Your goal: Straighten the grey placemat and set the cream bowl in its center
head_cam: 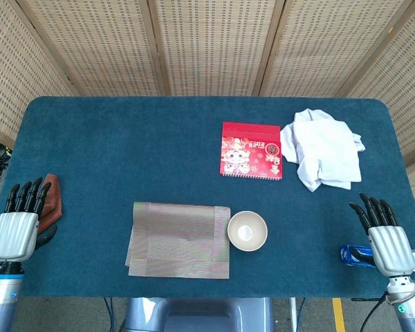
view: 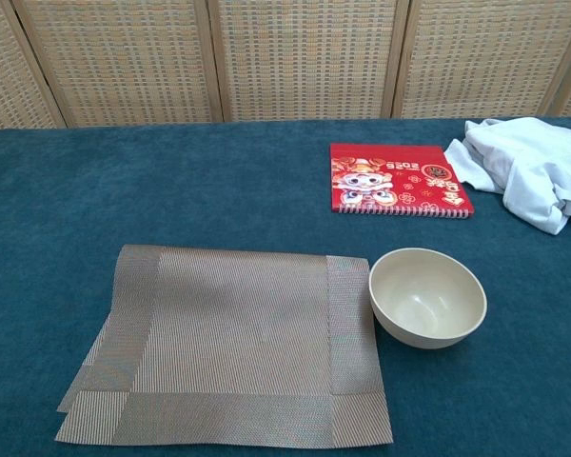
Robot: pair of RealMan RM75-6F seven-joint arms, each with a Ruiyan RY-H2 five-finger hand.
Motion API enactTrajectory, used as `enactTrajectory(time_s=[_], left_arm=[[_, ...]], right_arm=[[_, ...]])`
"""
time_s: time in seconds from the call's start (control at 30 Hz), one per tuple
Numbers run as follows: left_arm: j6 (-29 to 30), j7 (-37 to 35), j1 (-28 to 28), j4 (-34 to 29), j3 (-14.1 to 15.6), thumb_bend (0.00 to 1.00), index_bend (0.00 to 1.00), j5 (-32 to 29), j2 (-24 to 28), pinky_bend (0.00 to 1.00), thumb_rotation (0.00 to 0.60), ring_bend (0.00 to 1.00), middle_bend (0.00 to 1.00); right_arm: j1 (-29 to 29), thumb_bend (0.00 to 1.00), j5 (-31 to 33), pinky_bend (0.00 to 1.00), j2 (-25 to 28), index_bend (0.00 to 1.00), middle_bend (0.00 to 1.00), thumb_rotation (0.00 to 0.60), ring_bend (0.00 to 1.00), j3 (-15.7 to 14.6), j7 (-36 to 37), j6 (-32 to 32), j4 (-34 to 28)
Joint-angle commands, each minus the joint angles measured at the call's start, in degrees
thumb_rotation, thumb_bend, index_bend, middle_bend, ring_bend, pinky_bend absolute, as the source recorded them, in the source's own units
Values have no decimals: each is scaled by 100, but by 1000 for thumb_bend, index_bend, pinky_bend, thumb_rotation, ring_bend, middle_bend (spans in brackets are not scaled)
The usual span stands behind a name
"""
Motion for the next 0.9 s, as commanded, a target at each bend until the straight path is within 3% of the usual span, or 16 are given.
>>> enactTrajectory(time_s=[0.03, 0.9], left_arm=[[1, -5, -1, -5, -1, 236, 0, 4, 4, 0, 600, 0, 0], [-137, -48, -86, -26, 84, 236, 0, 140, -9, 0, 600, 0, 0]], right_arm=[[1, 268, 0, 0, 1, 156, 0, 600, 0, 2, 1, 1, 2], [-54, 268, 60, 0, 24, 156, 0, 600, 0, 18, 7, 60, 21]])
